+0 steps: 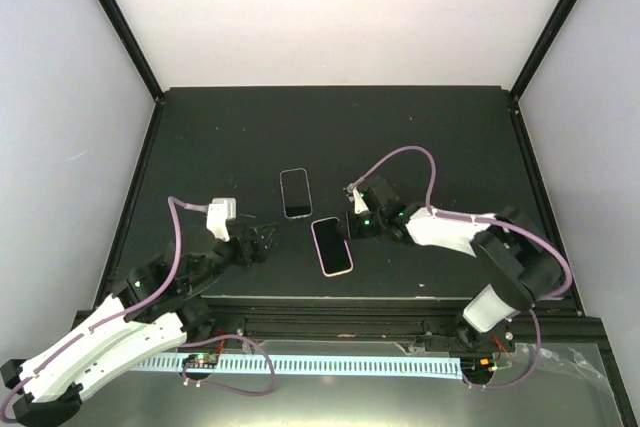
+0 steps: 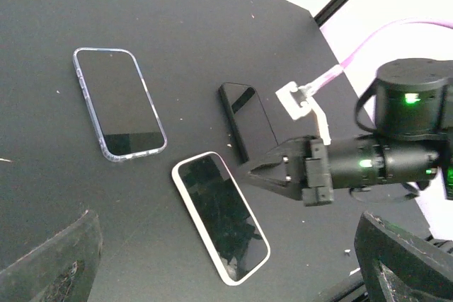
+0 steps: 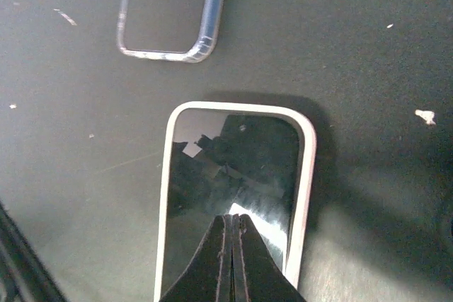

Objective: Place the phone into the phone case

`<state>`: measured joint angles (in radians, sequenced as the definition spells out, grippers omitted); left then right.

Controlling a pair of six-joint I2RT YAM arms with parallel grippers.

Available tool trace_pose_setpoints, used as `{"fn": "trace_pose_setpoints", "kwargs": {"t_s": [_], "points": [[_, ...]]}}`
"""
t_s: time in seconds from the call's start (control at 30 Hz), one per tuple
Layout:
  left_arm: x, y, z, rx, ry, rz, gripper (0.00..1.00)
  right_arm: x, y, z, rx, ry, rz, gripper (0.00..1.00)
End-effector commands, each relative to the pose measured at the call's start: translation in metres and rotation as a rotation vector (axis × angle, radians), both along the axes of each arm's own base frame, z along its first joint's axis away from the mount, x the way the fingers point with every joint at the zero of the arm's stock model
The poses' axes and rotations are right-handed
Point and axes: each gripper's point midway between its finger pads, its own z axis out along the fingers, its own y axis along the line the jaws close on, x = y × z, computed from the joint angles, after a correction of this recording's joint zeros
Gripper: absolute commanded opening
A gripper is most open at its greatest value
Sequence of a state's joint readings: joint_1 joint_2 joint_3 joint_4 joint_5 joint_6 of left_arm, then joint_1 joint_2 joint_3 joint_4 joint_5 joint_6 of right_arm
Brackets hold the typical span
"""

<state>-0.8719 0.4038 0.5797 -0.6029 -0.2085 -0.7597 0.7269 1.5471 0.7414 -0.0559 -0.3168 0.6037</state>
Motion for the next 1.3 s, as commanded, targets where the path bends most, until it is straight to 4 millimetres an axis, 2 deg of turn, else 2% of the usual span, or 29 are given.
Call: {"fn": "trace_pose_setpoints", "kwargs": {"t_s": [0.0, 0.1, 0.2, 0.3, 0.37, 0.57, 0.77, 0.9, 1.07, 1.13, 1.27], "points": [[0.001, 0.0, 0.004, -0.019, -0.013, 0.002, 0.99, 0.024, 0.018, -0.012, 0.018, -0.03, -0.012, 0.01], [0.002, -0.001, 0.001, -0.018, -0.01, 0.004, 0.99, 0.033, 0.011, -0.051, -0.095, 0.01, -0.046, 0.01], [0.001, -0.001, 0.001, -0.019, -0.004, 0.0, 0.99, 0.028, -0.003, -0.078, -0.169, 0.05, -0.081, 0.01], [0.0, -0.001, 0.0, -0.026, -0.001, 0.001, 0.99, 0.022, -0.015, -0.083, -0.191, 0.051, -0.108, 0.01], [0.0, -0.002, -0.001, -0.032, 0.0, 0.003, 0.99, 0.022, -0.016, -0.076, -0.188, 0.036, -0.108, 0.01], [0.001, -0.004, 0.002, -0.036, 0.008, -0.002, 0.99, 0.028, -0.011, -0.038, -0.148, -0.027, -0.095, 0.01], [0.0, -0.006, 0.009, -0.057, 0.009, -0.008, 0.99, 0.021, -0.01, -0.001, -0.077, -0.073, -0.068, 0.01], [0.0, -0.005, 0.016, -0.059, 0.0, -0.01, 0.99, 0.013, -0.013, 0.03, -0.031, -0.12, -0.048, 0.09], [-0.001, -0.003, 0.03, -0.043, -0.018, -0.013, 0.99, -0.002, -0.027, 0.074, 0.033, -0.187, -0.057, 0.26], [-0.001, 0.0, 0.039, -0.042, -0.038, -0.006, 0.99, -0.006, -0.035, 0.094, 0.049, -0.223, -0.072, 0.39], [-0.003, 0.006, 0.057, -0.047, -0.08, -0.005, 0.99, -0.015, -0.057, 0.14, 0.095, -0.318, -0.13, 0.75]]}}
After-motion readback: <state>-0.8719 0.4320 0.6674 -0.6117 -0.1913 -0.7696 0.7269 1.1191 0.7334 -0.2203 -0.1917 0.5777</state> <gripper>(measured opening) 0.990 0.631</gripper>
